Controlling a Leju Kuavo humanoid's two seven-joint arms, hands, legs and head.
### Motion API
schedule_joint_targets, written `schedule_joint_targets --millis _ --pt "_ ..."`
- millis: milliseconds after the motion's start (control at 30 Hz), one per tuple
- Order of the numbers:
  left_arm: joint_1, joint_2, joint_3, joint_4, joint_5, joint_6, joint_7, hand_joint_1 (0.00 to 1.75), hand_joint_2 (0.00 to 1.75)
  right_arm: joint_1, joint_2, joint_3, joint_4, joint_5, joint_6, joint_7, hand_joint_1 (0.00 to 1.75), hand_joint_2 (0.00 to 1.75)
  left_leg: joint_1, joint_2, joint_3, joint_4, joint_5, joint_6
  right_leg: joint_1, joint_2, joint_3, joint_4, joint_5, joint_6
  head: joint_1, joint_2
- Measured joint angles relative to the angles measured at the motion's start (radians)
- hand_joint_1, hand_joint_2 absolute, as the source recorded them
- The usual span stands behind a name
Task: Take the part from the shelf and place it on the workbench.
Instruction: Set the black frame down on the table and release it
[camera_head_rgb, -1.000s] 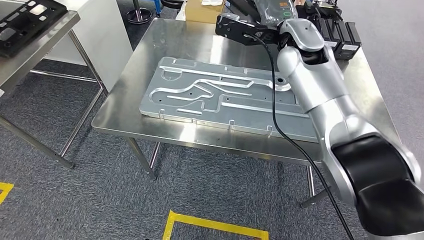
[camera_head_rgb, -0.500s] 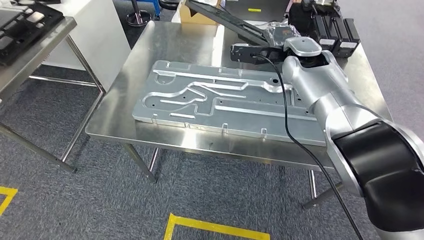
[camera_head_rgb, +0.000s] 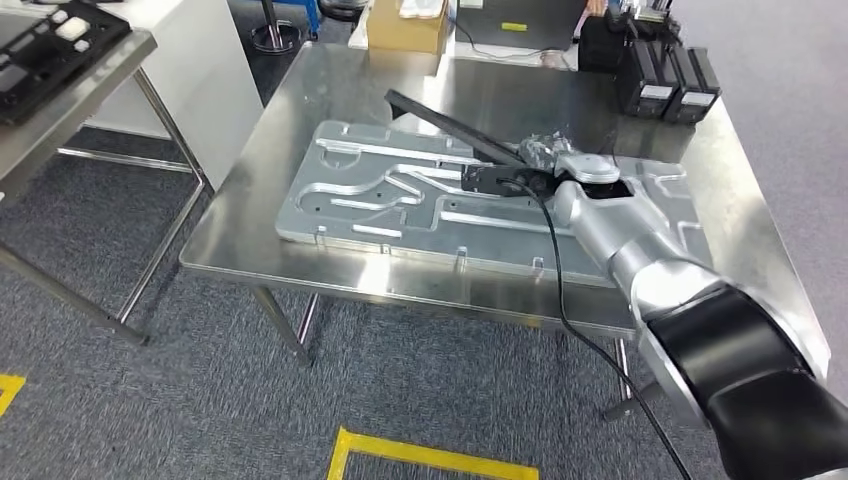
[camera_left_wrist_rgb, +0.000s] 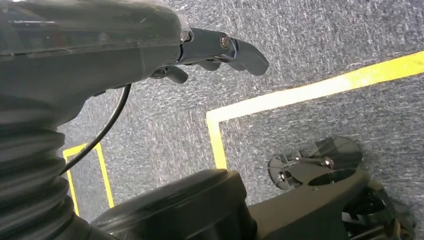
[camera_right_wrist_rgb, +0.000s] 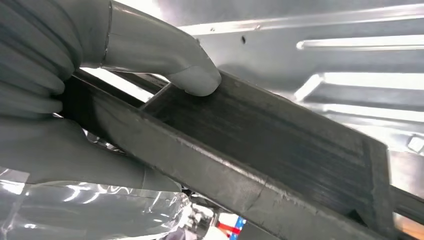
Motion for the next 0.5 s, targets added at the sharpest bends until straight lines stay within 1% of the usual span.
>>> schedule_joint_targets --millis 33,67,100,133,167,200,233,267,300,333,400,433,467,500 --pt "0.0 0.0 0.0 0.0 0.0 0.0 -0.001 0.0 1.75 0.006 -0.002 0.0 0.003 -0.004 -0.002 0.0 1.75 1.75 0.0 0.001 0.0 0.0 0.0 0.002 -0.001 0.0 -0.031 0.067 -0.031 0.003 0.0 0.0" --pt "0.0 0.0 0.0 0.0 0.001 0.0 -0.004 0.0 1.75 0.013 -0.003 0.0 0.006 -0.009 -0.003 0.0 1.75 1.75 0.0 0.0 0.0 0.0 0.0 0.002 -0.002 0.0 -0.057 0.124 -0.052 0.006 0.0 0.0" --pt "0.0 0.001 0.0 0.0 0.003 0.0 -0.007 0.0 1.75 0.022 -0.005 0.0 0.009 -0.016 -0.003 0.001 1.31 1.75 0.0 0.0 0.0 0.0 0.0 0.002 -0.003 0.0 -0.071 0.154 -0.056 0.008 0.001 0.0" --pt "0.0 0.001 0.0 0.0 0.005 -0.001 -0.012 0.0 1.75 0.032 -0.005 0.0 0.012 -0.023 -0.004 0.001 0.87 1.75 0.0 -0.001 0.001 0.002 -0.001 0.001 -0.005 -0.001 -0.069 0.148 -0.042 0.009 0.001 0.0" --pt "0.0 0.001 0.0 0.0 0.009 -0.002 -0.017 0.0 1.75 0.041 -0.006 -0.001 0.014 -0.031 -0.006 0.001 0.44 1.75 0.001 -0.002 0.002 0.004 -0.003 -0.001 -0.007 -0.001 -0.046 0.102 -0.012 0.009 0.001 0.0" --pt "0.0 0.001 0.001 0.0 0.013 -0.002 -0.022 0.0 1.75 0.049 -0.006 -0.003 0.015 -0.04 -0.011 0.001 0.0 1.75 0.001 -0.002 0.002 0.007 -0.006 -0.004 -0.009 -0.002 -0.013 0.034 0.021 0.009 0.001 0.0" --pt "-0.001 0.001 0.001 0.0 0.018 -0.003 -0.026 0.0 1.75 0.057 -0.005 -0.007 0.016 -0.051 -0.018 -0.001 0.0 1.75 -0.001 -0.002 0.0 0.011 -0.009 -0.008 -0.008 -0.003 0.019 -0.03 0.044 0.007 0.001 0.0" --pt "-0.001 0.001 0.003 0.0 0.022 -0.002 -0.029 0.0 1.75 0.065 -0.004 -0.012 0.017 -0.063 -0.027 -0.002 0.0 1.75 -0.003 -0.002 -0.001 0.014 -0.012 -0.013 -0.007 -0.003 0.042 -0.076 0.057 0.003 0.0 0.0" --pt "-0.002 0.001 0.005 0.0 0.027 0.001 -0.029 0.0 1.75 0.074 -0.004 -0.019 0.017 -0.077 -0.037 -0.003 0.0 1.75 -0.004 -0.002 -0.002 0.015 -0.014 -0.018 -0.004 -0.002 0.053 -0.098 0.058 -0.001 0.0 0.0" --pt "-0.004 0.001 0.007 0.0 0.033 0.006 -0.029 0.0 1.75 0.084 -0.003 -0.028 0.017 -0.091 -0.045 -0.004 0.0 1.75 -0.006 -0.002 -0.002 0.015 -0.015 -0.023 -0.001 -0.001 0.055 -0.101 0.054 -0.006 0.0 0.0" --pt "-0.006 0.001 0.012 0.0 0.041 0.018 -0.028 0.0 1.75 0.101 0.0 -0.046 0.018 -0.114 -0.057 -0.004 0.0 1.75 -0.004 -0.001 0.001 0.017 -0.02 -0.033 -0.002 -0.001 0.058 -0.104 0.053 -0.018 0.0 0.0" --pt "-0.007 0.001 0.014 0.0 0.043 0.023 -0.028 0.0 1.75 0.106 0.001 -0.056 0.018 -0.123 -0.061 -0.004 0.0 1.75 -0.003 -0.001 -0.003 0.029 -0.031 -0.039 -0.004 -0.002 0.06 -0.106 0.053 -0.025 0.0 0.0" --pt "-0.008 0.001 0.015 0.0 0.044 0.029 -0.028 0.0 1.75 0.109 0.002 -0.065 0.018 -0.132 -0.065 -0.003 0.0 1.75 -0.001 -0.001 -0.017 0.063 -0.052 -0.043 -0.006 -0.004 0.063 -0.109 0.053 -0.031 -0.001 0.0" --pt "-0.009 0.001 0.016 0.0 0.043 0.033 -0.029 0.0 1.75 0.111 0.002 -0.075 0.018 -0.141 -0.069 -0.002 0.0 1.75 0.0 -0.001 -0.041 0.117 -0.082 -0.047 -0.006 -0.005 0.065 -0.11 0.053 -0.036 -0.001 0.0"
